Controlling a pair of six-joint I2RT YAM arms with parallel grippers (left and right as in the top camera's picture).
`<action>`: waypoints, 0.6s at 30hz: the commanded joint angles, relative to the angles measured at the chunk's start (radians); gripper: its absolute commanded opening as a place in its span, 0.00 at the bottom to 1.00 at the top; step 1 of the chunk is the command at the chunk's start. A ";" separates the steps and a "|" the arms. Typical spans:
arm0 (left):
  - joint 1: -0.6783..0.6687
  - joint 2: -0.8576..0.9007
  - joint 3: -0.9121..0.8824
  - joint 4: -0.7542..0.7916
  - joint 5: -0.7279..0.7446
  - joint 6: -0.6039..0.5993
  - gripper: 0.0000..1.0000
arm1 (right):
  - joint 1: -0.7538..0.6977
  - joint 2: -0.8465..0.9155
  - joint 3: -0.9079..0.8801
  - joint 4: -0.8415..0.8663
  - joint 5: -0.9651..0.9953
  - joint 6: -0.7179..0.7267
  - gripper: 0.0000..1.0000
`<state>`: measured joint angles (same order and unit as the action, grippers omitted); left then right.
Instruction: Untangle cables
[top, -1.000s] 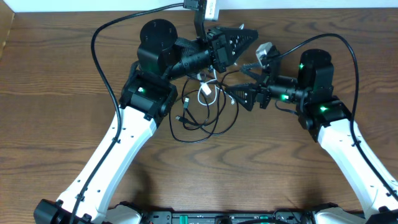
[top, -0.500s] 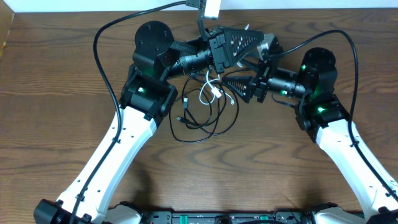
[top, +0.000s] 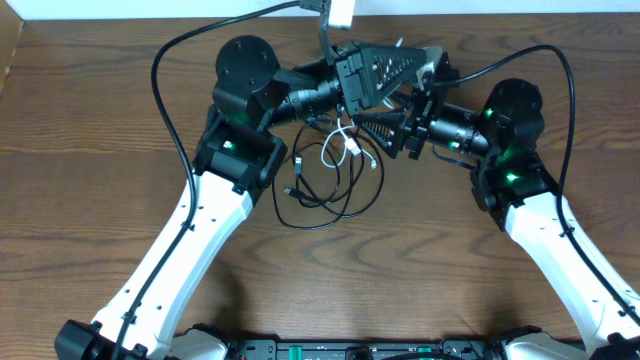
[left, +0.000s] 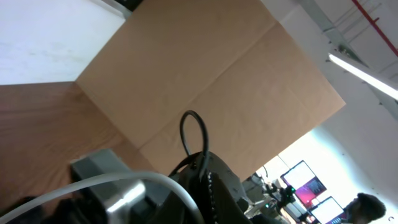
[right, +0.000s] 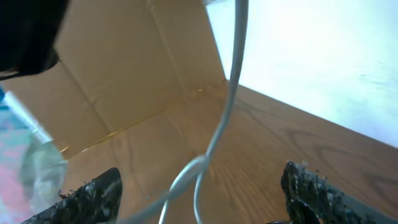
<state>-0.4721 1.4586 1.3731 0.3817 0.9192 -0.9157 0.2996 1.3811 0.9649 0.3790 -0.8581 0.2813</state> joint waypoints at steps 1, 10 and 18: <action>-0.025 -0.007 0.008 0.030 0.024 -0.006 0.07 | 0.016 -0.001 0.002 0.012 0.069 0.010 0.75; -0.031 -0.007 0.008 0.054 0.024 -0.006 0.08 | 0.016 -0.001 0.002 0.014 0.071 0.011 0.16; -0.025 -0.007 0.008 0.037 0.024 0.044 0.08 | 0.015 -0.001 0.002 -0.014 0.071 0.010 0.01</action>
<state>-0.5018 1.4586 1.3731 0.4225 0.9230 -0.9154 0.3073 1.3811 0.9649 0.3798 -0.7933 0.2951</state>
